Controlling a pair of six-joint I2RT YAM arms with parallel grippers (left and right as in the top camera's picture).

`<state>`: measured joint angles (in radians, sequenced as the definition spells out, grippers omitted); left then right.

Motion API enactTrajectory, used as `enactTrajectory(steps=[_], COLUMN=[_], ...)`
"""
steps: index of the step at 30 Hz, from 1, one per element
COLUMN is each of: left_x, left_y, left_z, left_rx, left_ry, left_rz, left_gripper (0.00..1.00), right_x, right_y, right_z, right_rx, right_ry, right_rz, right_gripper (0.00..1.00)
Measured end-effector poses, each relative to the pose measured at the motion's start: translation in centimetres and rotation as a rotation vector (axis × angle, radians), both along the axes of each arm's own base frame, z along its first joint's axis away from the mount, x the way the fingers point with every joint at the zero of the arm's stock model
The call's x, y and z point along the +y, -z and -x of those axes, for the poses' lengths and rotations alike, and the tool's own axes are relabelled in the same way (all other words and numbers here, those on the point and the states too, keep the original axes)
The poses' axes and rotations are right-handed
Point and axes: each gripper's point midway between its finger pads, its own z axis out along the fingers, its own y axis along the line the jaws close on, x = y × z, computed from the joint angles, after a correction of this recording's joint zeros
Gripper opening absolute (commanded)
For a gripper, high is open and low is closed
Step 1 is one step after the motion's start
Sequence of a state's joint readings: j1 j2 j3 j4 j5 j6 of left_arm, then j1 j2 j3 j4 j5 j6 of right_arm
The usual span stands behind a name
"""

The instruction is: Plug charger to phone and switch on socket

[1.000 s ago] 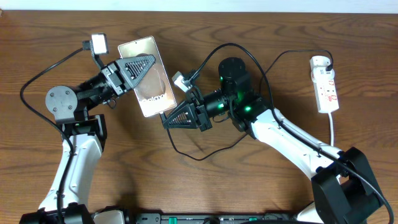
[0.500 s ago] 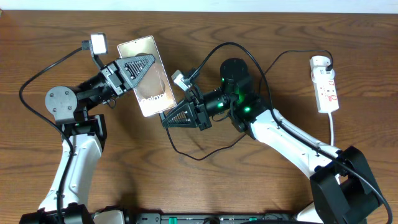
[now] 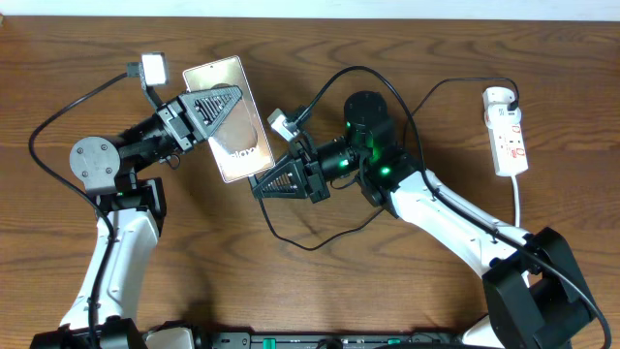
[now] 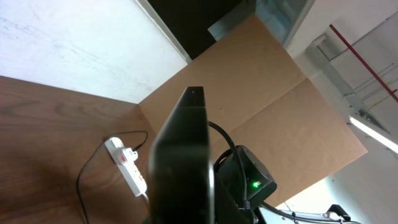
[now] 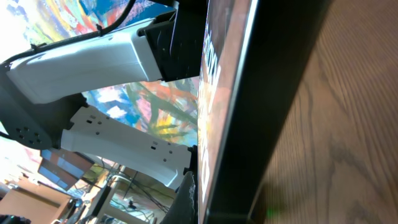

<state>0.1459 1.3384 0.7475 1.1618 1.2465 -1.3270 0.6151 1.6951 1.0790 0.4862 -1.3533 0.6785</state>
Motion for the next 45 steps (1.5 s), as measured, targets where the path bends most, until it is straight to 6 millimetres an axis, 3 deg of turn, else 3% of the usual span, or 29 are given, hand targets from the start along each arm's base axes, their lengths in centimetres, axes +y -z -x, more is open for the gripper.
enactTrajectory(steps=[4, 7, 9, 11, 24, 27, 31, 36, 39, 45], left_x=[0.0, 0.1, 0.1, -0.5, 0.0, 2.1, 7.5, 10.9, 11.2, 11.5], left_y=[0.0, 0.0, 0.1, 0.4, 0.7, 1.4, 2.9, 4.4, 6.3, 13.4], left_z=[0.0, 0.0, 0.1, 0.6, 0.6, -0.3, -1.8, -1.8, -1.7, -1.2], left_rx=[0.0, -0.002, -0.01, -0.01, 0.0, 0.055, 0.165, 0.214, 0.29, 0.575], left_ry=[0.0, -0.002, 0.003, 0.04, 0.036, -0.022, -0.169, -0.242, -0.239, -0.31], left_rz=[0.0, -0.001, -0.012, -0.028, -0.036, -0.026, 0.003, -0.004, -0.002, -0.005], left_gripper=[0.07, 0.07, 0.07, 0.07, 0.07, 0.07, 0.07, 0.07, 0.07, 0.07], right_x=[0.0, -0.1, -0.1, 0.0, -0.2, -0.9, -2.2, -3.9, -5.4, -8.1], right_y=[0.0, -0.1, -0.2, -0.4, -0.4, -0.4, -0.2, 1.5, 3.3, 8.7], right_z=[0.0, -0.1, -0.6, -0.9, -1.6, -2.8, -4.6, -7.1, -9.0, -11.0], right_rx=[0.006, 0.005, -0.003, -0.011, -0.014, -0.012, 0.003, 0.116, 0.2, 0.312], right_ry=[0.001, 0.0, 0.028, 0.043, 0.07, 0.104, 0.162, 0.263, 0.362, 0.551], right_rz=[0.002, -0.001, -0.005, -0.009, -0.009, -0.007, 0.003, 0.082, 0.156, 0.367], right_gripper=[0.05, 0.28, 0.72, 0.99, 0.99, 0.99, 0.99, 0.99, 0.99, 0.99])
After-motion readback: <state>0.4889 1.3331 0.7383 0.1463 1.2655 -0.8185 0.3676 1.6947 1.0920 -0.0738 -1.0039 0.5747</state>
